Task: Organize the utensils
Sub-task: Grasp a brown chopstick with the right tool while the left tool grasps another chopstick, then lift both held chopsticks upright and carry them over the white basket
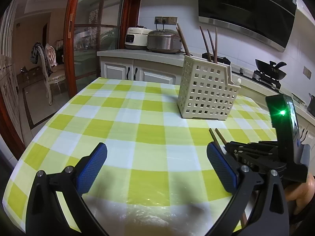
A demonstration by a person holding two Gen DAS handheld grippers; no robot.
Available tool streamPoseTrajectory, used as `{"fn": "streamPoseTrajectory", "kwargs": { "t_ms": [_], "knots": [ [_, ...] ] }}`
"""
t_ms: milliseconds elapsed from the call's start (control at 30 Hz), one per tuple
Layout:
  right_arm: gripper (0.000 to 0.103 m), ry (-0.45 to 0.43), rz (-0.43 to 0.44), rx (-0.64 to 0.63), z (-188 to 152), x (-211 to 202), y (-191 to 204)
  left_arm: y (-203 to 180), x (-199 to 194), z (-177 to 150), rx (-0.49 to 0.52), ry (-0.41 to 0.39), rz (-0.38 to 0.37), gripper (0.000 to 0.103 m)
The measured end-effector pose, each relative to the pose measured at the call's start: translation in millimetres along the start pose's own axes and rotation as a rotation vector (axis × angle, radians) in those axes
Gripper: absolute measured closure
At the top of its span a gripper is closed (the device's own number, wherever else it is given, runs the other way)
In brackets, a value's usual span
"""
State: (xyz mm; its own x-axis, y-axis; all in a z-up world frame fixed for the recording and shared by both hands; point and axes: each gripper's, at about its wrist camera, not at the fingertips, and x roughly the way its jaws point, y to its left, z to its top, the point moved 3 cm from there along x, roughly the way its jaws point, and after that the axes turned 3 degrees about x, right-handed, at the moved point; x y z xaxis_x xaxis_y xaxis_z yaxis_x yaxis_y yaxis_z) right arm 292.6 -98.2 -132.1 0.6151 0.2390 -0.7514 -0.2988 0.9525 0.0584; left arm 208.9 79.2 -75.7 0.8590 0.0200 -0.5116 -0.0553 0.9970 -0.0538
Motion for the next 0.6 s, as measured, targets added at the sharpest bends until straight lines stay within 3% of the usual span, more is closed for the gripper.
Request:
{"fn": "streamPoseTrajectory", "kwargs": {
  "t_ms": [267, 600],
  "knots": [
    [0.097, -0.060, 0.022, 0.066, -2.7, -27.7, -32.1, -26.8, 13.1, 4.5, 0.018, 0.054, -0.051, 0.005],
    [0.097, -0.117, 0.057, 0.159, -12.0, -57.1, -84.3, -88.7, 52.4, 11.0, 0.085, 0.162, -0.110, 0.006]
  ]
}}
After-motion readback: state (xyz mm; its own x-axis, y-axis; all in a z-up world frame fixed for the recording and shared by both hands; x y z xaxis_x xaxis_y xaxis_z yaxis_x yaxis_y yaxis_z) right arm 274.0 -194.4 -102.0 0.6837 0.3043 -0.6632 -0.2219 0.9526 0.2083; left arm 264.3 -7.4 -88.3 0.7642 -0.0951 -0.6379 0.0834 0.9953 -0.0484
